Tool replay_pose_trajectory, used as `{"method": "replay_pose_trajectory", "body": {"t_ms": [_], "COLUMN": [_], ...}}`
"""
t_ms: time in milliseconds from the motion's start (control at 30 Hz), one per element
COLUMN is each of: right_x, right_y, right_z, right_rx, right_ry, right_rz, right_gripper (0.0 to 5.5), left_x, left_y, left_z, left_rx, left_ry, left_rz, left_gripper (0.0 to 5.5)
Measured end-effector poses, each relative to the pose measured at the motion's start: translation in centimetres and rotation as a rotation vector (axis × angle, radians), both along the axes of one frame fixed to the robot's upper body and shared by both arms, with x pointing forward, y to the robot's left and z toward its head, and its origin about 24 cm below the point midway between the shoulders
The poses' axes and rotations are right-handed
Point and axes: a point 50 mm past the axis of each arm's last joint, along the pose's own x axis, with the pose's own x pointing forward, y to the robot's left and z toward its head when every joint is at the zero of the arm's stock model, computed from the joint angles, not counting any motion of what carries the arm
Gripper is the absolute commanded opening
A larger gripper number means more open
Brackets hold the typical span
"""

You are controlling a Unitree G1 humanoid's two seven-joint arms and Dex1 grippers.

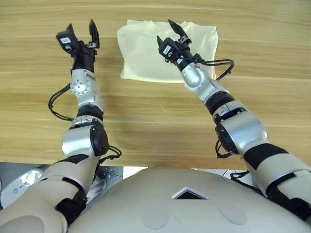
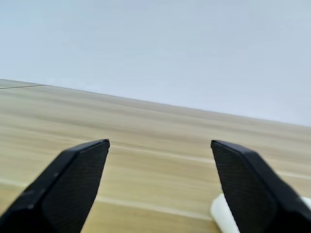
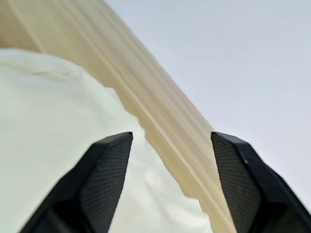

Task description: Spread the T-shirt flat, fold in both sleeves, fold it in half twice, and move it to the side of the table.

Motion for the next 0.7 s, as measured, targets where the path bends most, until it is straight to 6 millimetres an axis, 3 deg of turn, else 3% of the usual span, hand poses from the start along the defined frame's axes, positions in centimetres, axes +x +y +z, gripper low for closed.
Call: {"method": "replay_pose_trajectory", "body": {"t_ms": [167, 400, 567, 700], "right_x": [-0.8, -2.9, -8.2, -12.5], "right_y": [-0.4, -5.2, -9.9, -15.4], "right_z": [-2.0, -1.7, -1.0, -0.6], "right_rx": [-0.297, -0.504, -0.538, -0.499], "right_ry": [0.019, -0.048, -0.031, 0.055], "right_rz": [0.142, 0.443, 0.695, 0.611], "right_gripper": [2.96, 2.96, 2.96, 2.96], "left_x": [-1.2, -0.7, -0.5, -0.4], "left_y": [-0.9, -1.8, -2.2, -2.2], "left_z": [-1.0, 0.5, 0.9, 1.3], "left_rx": [-0.008, -0.020, -0.011, 0.012], "left_ry": [-0.011, -0.094, -0.111, -0.130], "left_rz": [-0.011, -0.042, -0.067, -0.085], "left_gripper": [3.89, 3.89, 3.89, 3.89]}}
